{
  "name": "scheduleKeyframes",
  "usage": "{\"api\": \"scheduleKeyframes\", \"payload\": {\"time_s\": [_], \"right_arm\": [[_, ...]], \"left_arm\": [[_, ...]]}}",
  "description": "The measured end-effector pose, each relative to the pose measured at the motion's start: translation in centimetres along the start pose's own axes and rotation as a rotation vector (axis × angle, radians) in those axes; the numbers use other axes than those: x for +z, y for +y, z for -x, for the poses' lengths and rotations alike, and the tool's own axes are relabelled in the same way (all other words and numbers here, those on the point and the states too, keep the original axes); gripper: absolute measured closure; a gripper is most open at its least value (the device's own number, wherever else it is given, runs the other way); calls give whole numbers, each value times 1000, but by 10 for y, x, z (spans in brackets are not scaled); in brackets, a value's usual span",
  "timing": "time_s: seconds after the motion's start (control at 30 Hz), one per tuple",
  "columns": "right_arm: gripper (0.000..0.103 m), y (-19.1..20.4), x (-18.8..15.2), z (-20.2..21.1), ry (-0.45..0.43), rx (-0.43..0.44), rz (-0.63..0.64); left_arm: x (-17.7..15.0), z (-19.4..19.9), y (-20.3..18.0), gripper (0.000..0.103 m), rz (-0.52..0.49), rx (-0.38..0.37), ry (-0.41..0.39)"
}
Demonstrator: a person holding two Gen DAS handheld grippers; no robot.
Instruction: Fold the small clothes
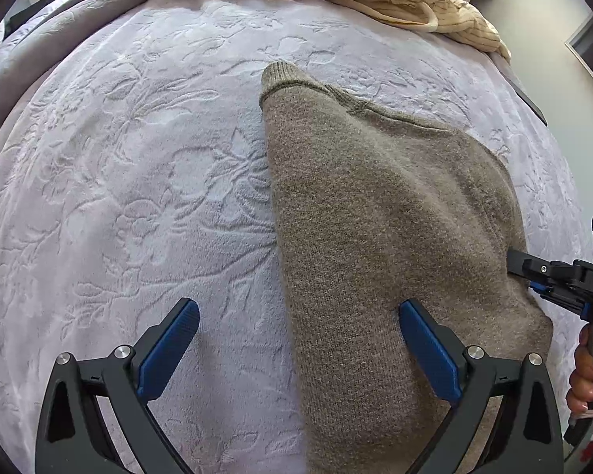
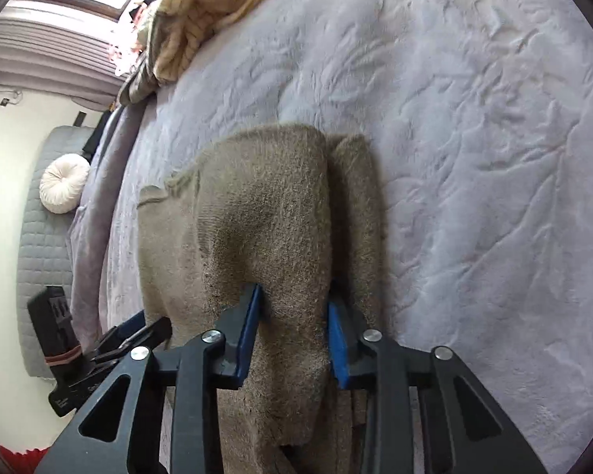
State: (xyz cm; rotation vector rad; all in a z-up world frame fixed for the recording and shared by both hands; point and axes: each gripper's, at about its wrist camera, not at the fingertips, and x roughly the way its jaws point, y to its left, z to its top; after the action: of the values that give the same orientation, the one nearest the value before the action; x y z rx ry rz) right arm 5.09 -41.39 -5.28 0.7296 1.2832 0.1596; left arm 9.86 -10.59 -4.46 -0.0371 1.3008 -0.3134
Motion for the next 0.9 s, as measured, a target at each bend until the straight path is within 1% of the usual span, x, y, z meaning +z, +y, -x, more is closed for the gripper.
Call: {"api": "scheduleKeyframes", "payload": {"time_s": [0.07, 0.13, 0.17, 0.2, 0.27, 0.33, 0.43, 0.5, 0.57, 0.6, 0.63, 0.7, 0.77, 0.8, 0.83, 0.87, 0.9], "right_arm": [[89, 7, 0, 6, -23, 10, 18], [92, 18, -4, 28, -83, 11, 74], [96, 19, -4, 33, -94, 3, 81], [96, 15, -6, 34, -90, -20, 88], [96, 1, -4, 19, -42, -80, 81], [95, -11, -4, 5, -19, -95, 54], [94, -11, -9, 6, -51, -112, 52], [92, -9, -15, 12, -65, -129, 48], [84, -9, -19, 23, -81, -119, 7], [83, -8, -22, 31, -90, -121, -4], [83, -4, -26, 40, -106, -112, 1], [83, 10, -34, 57, -139, -60, 42], [83, 26, -43, 66, -139, -22, 95], [83, 33, -48, 65, -125, -12, 118], [83, 38, -53, 60, -103, -15, 135], [83, 41, -57, 53, -79, -45, 150], [84, 41, -61, 42, -52, -94, 164]], "left_arm": [[0, 9, -5, 1, -14, -10, -21], [-1, 14, -13, 1, -46, -20, -39], [-2, 12, -20, 1, -73, -16, -37], [-4, 7, -26, 1, -95, -3, -28], [-7, -5, -35, 1, -121, 16, -4], [-8, -10, -37, 1, -100, 11, 2], [-7, -10, -36, 1, -94, 3, 7], [-7, -11, -35, 1, -99, 2, 6], [-7, -10, -33, 1, -99, 5, 4], [-7, -10, -32, 1, -97, 5, 4], [-8, -8, -30, 1, -92, 4, 4], [-9, -9, -30, 1, -87, 6, 1], [-10, -9, -32, 1, -88, 10, -4], [-11, -8, -31, 1, -87, 12, -5], [-11, -8, -31, 1, -86, 13, -4], [-10, -8, -30, 1, -84, 12, -2], [-10, -9, -31, 1, -84, 10, 3]]}}
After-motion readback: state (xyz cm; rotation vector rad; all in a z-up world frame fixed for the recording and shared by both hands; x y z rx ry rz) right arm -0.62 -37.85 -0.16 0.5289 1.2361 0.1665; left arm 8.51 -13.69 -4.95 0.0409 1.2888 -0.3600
